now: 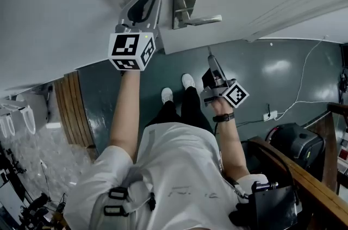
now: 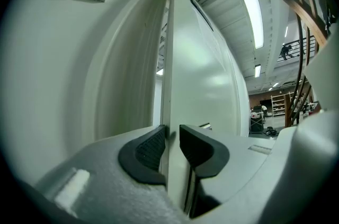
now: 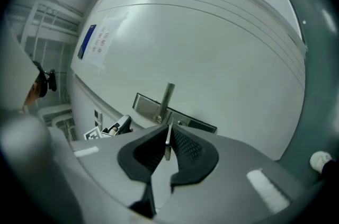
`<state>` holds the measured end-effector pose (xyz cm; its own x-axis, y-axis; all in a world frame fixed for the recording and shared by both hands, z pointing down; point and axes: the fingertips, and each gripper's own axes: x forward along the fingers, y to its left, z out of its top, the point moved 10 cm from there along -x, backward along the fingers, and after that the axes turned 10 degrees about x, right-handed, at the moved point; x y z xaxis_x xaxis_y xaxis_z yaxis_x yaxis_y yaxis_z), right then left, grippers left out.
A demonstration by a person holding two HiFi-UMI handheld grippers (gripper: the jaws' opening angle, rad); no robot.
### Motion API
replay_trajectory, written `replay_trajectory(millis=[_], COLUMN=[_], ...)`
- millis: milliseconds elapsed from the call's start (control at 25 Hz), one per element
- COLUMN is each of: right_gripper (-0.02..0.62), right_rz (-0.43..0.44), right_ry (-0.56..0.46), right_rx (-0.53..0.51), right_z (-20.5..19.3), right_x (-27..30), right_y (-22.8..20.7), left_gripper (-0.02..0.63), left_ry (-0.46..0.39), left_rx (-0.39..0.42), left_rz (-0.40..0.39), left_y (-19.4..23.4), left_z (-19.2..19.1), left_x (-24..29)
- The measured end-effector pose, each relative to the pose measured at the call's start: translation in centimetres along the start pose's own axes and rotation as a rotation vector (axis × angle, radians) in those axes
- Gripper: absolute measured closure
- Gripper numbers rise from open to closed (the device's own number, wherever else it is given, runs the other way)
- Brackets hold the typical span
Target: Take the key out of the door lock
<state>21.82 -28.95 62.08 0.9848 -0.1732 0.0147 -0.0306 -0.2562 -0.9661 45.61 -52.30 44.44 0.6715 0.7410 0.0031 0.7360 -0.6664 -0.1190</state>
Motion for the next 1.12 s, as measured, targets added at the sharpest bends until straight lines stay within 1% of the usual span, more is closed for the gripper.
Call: replay_trajectory(millis=[40,160,360,480,520,600,680,920,1040,1120], right_gripper=[0.566,0.566,0.566,0.566,0.566,0.566,0.566,0.566,0.566,0.566], right_rz=[0.008,0.02,0.018,0.081,0.111,0.168,0.205,0.262,0.274,0.278], right_ry=[-0.004,-0.016,-0.058,-0.041,-0.03,-0.011,0.008,0.042,0.056,0.067], right_rx=[-0.051,-0.178,-0.401,-0.539,-0.561,-0.544,-0.541,-0.705,-0.784,-0.831], right_z=[0.5,1.7,3.3,4.6,5.1,5.7,6.1,6.9,6.2,5.7], right_x=[-0.5,-2.2,-4.7,-5.2,-5.2,-5.6,-6.8,-11.0,-12.4,-13.0], right_y=[1.0,4.1,9.0,11.2,12.0,13.8,15.2,18.0,19.1,19.7], left_gripper=[0.523,0.525,0.526,0.535,0.535,0.535,0.535,0.537,0.549,0.552], left_ry=[-0.011,-0.031,-0.061,-0.075,-0.076,-0.072,-0.064,-0.059,-0.06,-0.056], left_rx=[-0.001,-0.015,-0.025,-0.009,-0.003,-0.008,-0.023,-0.039,-0.049,-0.035], left_rz=[0.003,-0.004,-0.003,0.021,0.031,0.051,0.073,0.121,0.138,0.152], left_y=[0.0,-0.9,-4.4,-7.3,-8.4,-10.6,-13.1,-21.2,-24.1,-25.6], left_z=[0.1,0.7,2.2,3.5,4.0,4.9,5.5,6.7,7.1,7.5], left_x=[-0.4,-1.7,-4.7,-6.2,-6.7,-7.7,-9.1,-13.3,-15.1,-16.0])
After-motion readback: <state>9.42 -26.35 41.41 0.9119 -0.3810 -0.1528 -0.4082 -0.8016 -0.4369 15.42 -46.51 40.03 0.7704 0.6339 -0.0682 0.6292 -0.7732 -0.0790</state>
